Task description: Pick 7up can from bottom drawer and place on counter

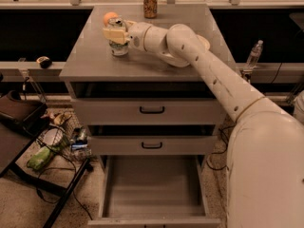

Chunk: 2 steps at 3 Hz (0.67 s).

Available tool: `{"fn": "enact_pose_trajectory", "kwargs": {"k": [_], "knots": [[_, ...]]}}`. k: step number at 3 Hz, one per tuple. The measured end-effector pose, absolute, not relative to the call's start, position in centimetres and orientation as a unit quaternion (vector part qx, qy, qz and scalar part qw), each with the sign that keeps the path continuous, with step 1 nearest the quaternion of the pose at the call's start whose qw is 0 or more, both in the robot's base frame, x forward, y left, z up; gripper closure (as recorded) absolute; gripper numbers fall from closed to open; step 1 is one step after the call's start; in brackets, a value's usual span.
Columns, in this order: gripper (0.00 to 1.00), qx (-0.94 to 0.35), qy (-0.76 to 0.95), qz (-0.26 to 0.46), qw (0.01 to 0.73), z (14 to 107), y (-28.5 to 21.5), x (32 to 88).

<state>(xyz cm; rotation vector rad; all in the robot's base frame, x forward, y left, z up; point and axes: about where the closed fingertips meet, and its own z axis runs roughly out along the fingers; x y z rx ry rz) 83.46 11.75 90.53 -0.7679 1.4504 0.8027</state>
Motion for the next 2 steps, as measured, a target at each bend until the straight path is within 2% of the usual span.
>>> {"fn": "enact_pose_trajectory", "kwargs": {"k": [1,2], "knots": [[0.04,-0.333,0.628,0.348,0.611,90.9,11.8,83.5],[0.00,-0.363,0.639,0.330,0.593,93.1,11.1,82.1]]}}
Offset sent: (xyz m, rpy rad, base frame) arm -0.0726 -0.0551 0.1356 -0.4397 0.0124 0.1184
